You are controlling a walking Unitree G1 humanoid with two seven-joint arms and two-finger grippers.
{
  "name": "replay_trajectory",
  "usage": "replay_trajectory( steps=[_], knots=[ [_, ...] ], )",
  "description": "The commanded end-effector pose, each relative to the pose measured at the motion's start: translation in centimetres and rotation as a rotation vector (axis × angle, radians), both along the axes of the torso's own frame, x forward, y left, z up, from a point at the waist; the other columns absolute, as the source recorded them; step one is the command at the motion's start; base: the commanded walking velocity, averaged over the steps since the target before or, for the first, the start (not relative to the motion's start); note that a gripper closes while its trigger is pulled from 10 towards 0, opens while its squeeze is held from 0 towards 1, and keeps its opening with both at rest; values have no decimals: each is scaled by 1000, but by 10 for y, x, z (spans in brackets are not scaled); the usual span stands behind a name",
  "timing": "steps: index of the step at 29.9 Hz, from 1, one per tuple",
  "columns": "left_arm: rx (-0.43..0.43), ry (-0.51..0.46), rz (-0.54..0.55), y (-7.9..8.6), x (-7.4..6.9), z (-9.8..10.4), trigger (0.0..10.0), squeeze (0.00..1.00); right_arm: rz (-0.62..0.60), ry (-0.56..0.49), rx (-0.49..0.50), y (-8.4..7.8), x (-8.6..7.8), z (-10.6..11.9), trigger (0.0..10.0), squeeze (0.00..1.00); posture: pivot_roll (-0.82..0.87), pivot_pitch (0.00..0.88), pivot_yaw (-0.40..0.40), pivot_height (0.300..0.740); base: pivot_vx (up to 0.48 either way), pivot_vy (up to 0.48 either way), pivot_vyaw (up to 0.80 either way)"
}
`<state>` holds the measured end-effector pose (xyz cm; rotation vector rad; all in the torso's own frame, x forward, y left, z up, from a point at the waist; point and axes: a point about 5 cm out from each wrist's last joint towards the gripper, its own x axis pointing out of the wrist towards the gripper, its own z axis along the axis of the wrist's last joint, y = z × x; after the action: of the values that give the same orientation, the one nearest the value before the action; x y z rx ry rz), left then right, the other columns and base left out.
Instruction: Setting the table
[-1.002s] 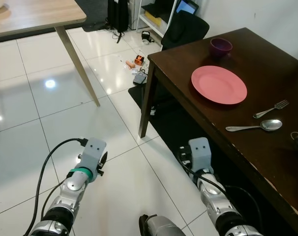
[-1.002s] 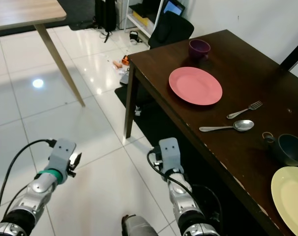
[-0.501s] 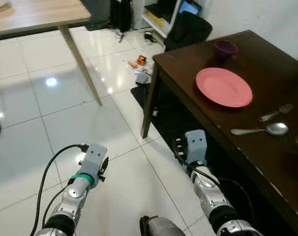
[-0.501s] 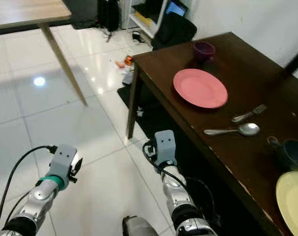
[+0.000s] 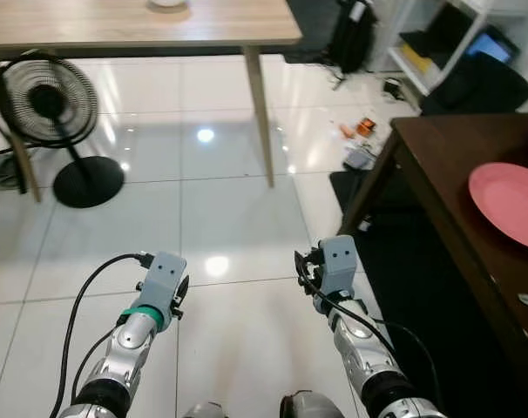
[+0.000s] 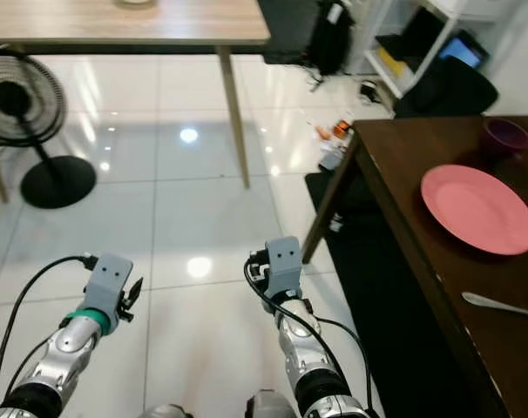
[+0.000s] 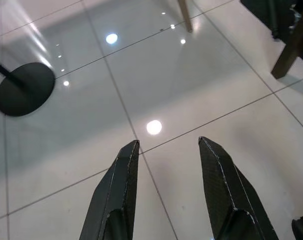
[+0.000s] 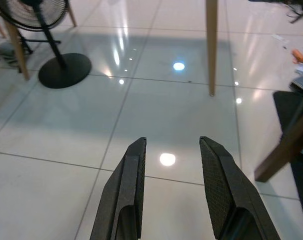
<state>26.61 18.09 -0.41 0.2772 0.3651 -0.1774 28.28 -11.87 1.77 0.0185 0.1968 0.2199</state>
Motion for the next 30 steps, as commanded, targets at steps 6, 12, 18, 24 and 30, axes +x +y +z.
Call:
replay_trajectory(
  steps=[6,12,18,24,30],
  knots=[
    [-47,-46,94,4,4,6,10000,0,-31,-14,-14,-5,1,3,10000,0,38,0,-23,740,225,0,321],
    [-64,-155,124,2,20,28,10000,0,-52,-111,-13,-11,13,25,10000,0,37,0,-29,740,477,0,0],
    [-82,-214,102,-7,28,42,10000,0,-44,-164,-11,-11,20,38,10000,0,36,0,-33,740,480,0,0],
    [-81,-219,99,-9,29,43,10000,0,-29,-150,-32,-7,17,34,10000,0,39,0,-34,740,480,0,0],
    [-78,-213,101,-9,27,42,10000,0,-31,-133,-37,-7,15,31,10000,0,40,0,-35,740,480,0,0]
  ],
)
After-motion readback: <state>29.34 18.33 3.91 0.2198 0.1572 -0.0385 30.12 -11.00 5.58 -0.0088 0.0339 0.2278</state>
